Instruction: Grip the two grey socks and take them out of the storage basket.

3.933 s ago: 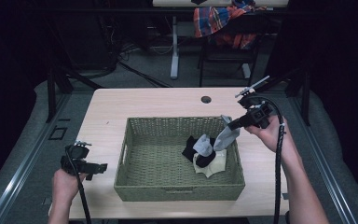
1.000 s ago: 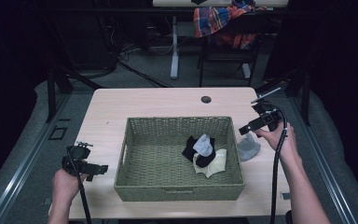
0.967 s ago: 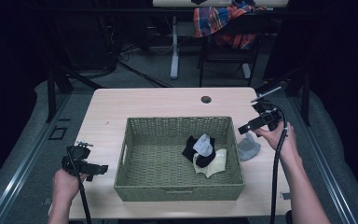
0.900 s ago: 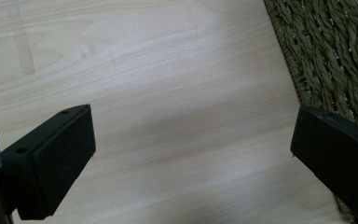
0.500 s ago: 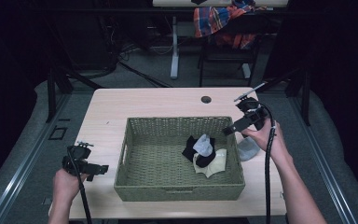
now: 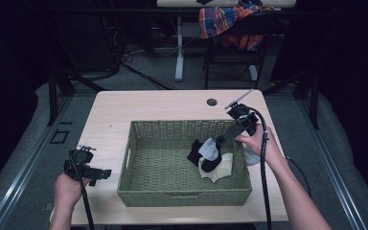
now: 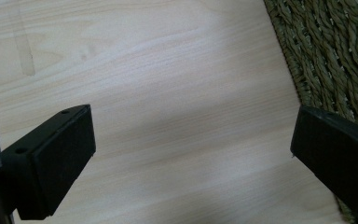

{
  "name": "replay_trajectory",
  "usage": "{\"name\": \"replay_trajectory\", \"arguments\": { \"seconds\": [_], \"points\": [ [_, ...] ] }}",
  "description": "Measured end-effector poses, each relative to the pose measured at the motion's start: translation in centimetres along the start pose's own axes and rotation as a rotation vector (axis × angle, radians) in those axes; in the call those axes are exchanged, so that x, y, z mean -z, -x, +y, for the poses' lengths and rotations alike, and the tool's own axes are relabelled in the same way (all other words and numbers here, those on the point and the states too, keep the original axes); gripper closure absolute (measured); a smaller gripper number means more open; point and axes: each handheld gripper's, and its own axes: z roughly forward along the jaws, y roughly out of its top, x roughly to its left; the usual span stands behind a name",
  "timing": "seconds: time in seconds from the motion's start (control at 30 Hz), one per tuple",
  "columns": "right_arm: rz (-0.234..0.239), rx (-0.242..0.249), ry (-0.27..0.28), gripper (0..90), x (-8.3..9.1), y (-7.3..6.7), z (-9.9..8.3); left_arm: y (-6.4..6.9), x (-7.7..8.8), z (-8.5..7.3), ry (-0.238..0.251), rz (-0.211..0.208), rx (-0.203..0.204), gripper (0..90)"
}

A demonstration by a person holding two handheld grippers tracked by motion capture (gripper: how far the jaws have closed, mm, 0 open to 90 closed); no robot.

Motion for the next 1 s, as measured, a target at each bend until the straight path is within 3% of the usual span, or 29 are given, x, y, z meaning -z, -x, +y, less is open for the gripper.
{"name": "replay_trajectory", "arguments": {
  "seconds": [0.13,0.2,0.4,0.67,0.73,0.8,1.0],
  "points": [
    [0.006,0.017,-0.036,0.0,-1.5,-0.5,0.9,0.0,0.0,0.0,0.001,0.002,-0.001,0.1],
    [0.011,0.012,-0.028,0.0,-2.0,-0.7,1.0,0.0,0.0,0.0,0.0,0.002,-0.001,0.1],
    [-0.002,0.005,-0.103,11.3,-4.5,-1.1,2.3,-0.1,0.1,-0.1,0.0,0.003,-0.001,0.1],
    [-0.025,-0.013,-0.153,23.3,-7.3,-1.6,3.2,0.0,0.1,0.0,-0.004,0.006,-0.006,0.1],
    [-0.024,-0.001,-0.193,25.7,-7.7,-1.5,3.5,-0.1,0.1,-0.1,-0.005,0.008,-0.002,0.2],
    [-0.022,-0.018,-0.172,29.7,-8.2,-1.7,3.5,-0.1,0.1,-0.1,-0.006,0.009,0.0,0.2],
    [-0.025,-0.005,-0.233,45.6,-9.0,-1.9,3.8,-0.1,0.1,0.0,-0.011,0.01,-0.006,0.2]
  ]
}}
